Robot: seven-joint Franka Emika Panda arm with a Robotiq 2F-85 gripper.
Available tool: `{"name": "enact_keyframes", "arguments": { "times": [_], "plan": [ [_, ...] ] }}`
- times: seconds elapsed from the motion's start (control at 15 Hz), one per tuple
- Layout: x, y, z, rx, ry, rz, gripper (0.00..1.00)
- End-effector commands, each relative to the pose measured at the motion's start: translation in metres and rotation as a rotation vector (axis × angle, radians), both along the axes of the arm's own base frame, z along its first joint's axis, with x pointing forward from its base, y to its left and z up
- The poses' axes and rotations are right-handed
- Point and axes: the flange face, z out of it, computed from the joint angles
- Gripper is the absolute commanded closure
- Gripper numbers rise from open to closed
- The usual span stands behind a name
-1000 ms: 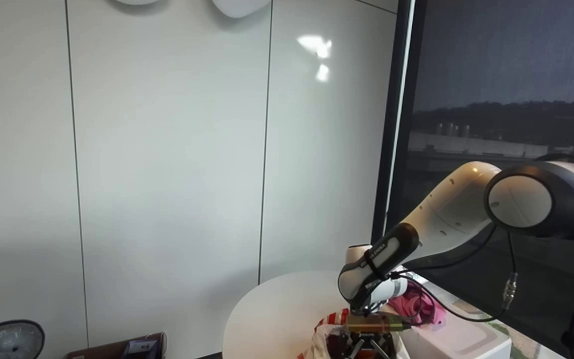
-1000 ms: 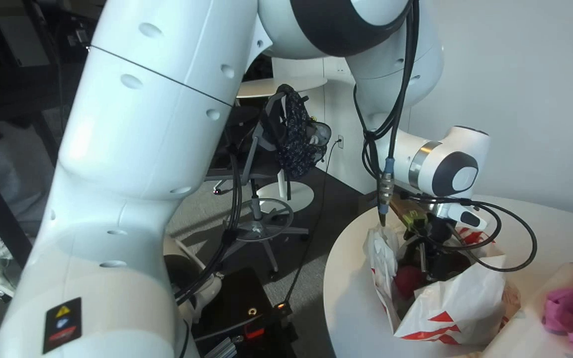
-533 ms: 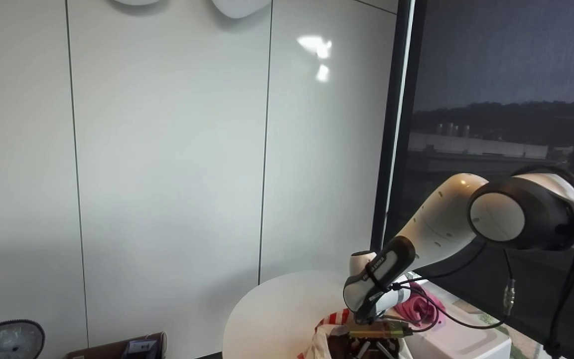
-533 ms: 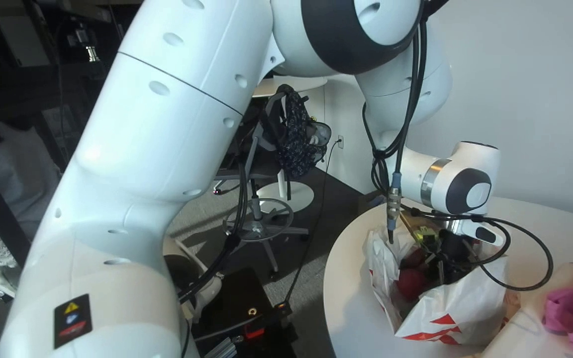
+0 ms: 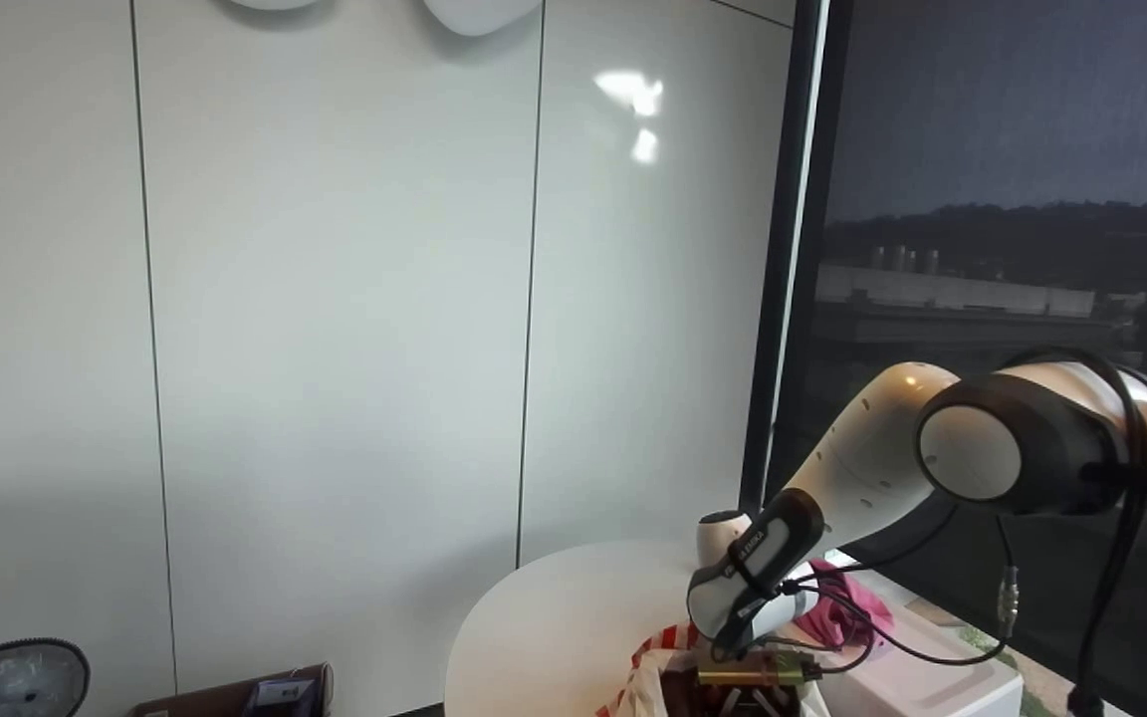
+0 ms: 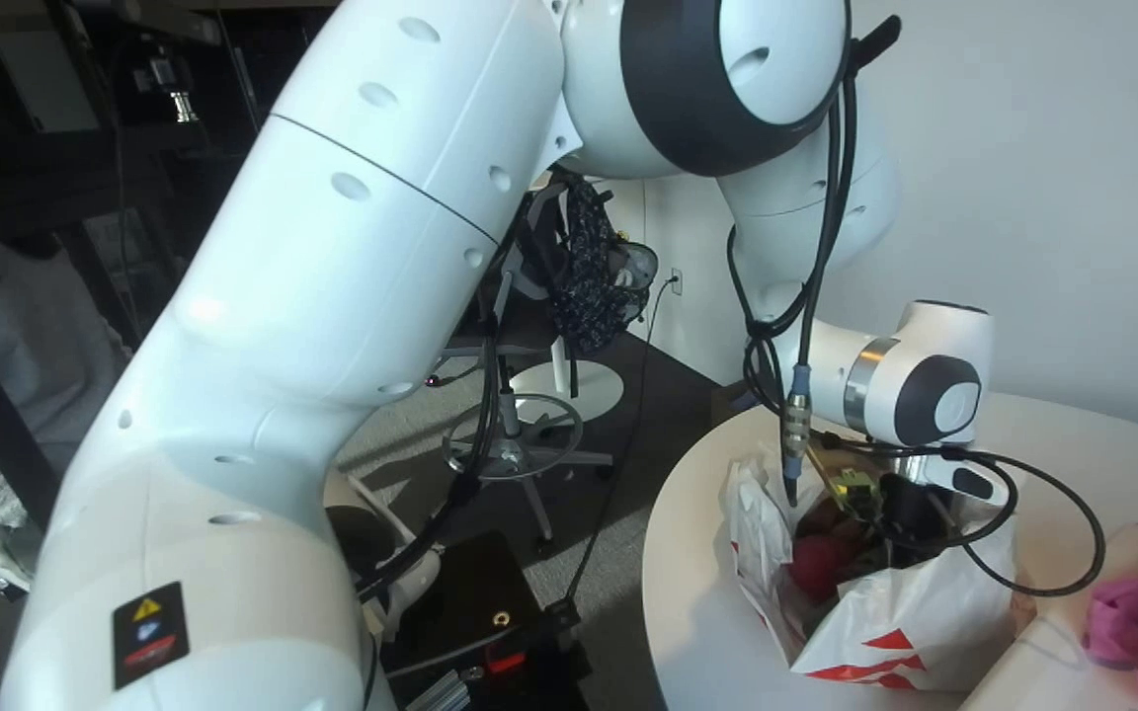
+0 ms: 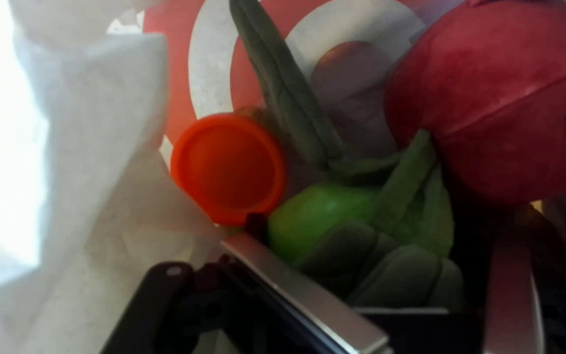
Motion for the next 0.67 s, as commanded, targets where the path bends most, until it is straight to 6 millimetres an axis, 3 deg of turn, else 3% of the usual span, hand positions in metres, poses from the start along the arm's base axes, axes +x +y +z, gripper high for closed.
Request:
{"name": "enact_keyframes", "arguments": {
  "times": [0.0,0.33,0.47,0.6],
  "plan": [
    [0.005,0.003,0.009,0.013,-0.013,-0.029,0.38],
    [0.005,0.010,0.037,0.061,0.014,-0.054,0.39],
    [0.008,0.019,0.067,0.082,-0.002,-0.037,0.39],
    [0.011,0.030,0.113,0.112,-0.031,-0.003,0.39]
  ]
}}
